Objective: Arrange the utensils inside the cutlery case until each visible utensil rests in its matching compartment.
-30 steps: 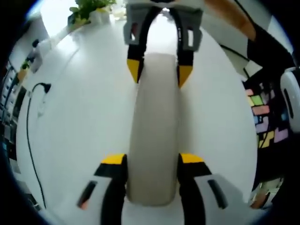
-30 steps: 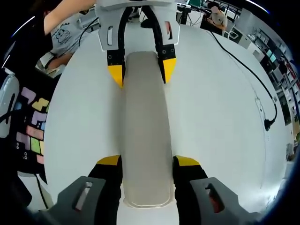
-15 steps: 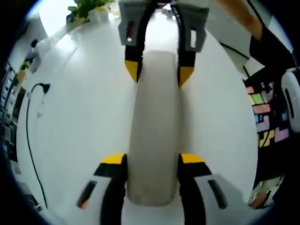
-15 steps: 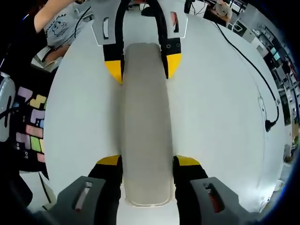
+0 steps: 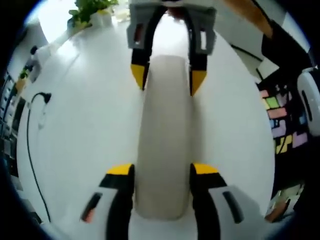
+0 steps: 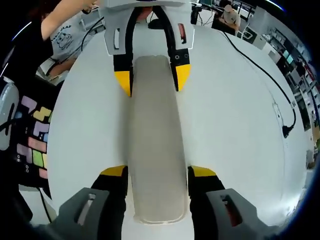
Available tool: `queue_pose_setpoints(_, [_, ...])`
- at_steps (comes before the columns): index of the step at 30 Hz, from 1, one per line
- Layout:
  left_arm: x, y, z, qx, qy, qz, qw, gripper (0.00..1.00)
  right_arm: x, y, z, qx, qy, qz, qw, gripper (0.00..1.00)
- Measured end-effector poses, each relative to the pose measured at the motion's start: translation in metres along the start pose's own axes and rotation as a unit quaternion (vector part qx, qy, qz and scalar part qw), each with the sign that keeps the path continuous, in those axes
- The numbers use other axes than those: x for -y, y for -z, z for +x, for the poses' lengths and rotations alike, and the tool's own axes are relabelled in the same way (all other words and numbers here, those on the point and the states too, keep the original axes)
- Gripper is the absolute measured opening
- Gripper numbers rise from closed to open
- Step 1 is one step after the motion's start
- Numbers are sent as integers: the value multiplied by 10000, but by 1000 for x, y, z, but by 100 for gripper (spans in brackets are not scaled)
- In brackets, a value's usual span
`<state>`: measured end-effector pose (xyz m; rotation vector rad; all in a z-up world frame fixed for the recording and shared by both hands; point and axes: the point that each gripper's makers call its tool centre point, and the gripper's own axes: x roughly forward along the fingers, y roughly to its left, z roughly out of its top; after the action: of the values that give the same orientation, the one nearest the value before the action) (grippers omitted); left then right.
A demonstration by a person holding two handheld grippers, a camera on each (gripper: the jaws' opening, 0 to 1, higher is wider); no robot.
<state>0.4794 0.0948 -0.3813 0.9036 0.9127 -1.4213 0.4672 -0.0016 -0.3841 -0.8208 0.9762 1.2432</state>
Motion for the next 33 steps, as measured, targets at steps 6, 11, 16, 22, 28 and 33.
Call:
queue_pose_setpoints(6, [2,0,1,17,28,4,10000,51,-4,-3,2,117,-22,43,9999,61])
queue_pose_setpoints(11, [-5,5,0,38,-244,-19,9997,69,9,4,0,41,258,48,9996,71])
queue_pose_setpoints(16, [-14,12,-25,411,-799,-104,9959,79,22,-3,-23,765,654,278,9945,80])
queue_pose_setpoints(22, [-14,14,-44,1228,-1341,-257,9830,98,43,-7,-62,2000,1631,767,9631,95])
queue_pose_setpoints(28, [-38,13,-62,2008,-1982,-808,9559,100,49,-4,-82,2723,2200,1157,9295,99])
queue_pose_setpoints(33, [-52,12,-89,2769,-2628,-1238,9159,100,50,-14,-118,3887,2551,1655,8697,99])
